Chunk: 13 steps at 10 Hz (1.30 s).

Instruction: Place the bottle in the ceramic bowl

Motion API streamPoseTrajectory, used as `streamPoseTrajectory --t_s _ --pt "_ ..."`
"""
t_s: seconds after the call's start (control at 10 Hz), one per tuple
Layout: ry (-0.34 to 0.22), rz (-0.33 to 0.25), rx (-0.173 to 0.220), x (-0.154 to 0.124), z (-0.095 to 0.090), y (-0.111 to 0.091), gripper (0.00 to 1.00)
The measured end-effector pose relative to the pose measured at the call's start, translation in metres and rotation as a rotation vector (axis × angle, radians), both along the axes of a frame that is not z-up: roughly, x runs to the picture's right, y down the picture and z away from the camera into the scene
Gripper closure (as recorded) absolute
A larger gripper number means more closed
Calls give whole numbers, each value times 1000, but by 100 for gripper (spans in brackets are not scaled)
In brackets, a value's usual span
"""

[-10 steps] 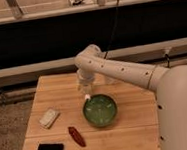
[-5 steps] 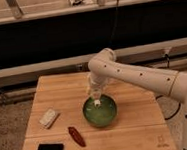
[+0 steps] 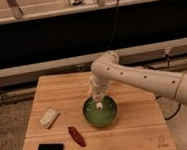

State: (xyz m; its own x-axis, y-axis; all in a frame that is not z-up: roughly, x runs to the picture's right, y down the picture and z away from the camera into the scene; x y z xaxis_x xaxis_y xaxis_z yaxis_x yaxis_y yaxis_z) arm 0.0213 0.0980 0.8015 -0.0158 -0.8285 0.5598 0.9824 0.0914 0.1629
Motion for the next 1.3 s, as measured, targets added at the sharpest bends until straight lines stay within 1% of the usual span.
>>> streamPoseTrajectory --t_s 0.6,1.1,1.3 --pt "-13 3 -15 5 -2 9 100" --pt "-20 -1 -19 7 -2 12 99" --pt "-23 -2 -20 8 -2 14 86"
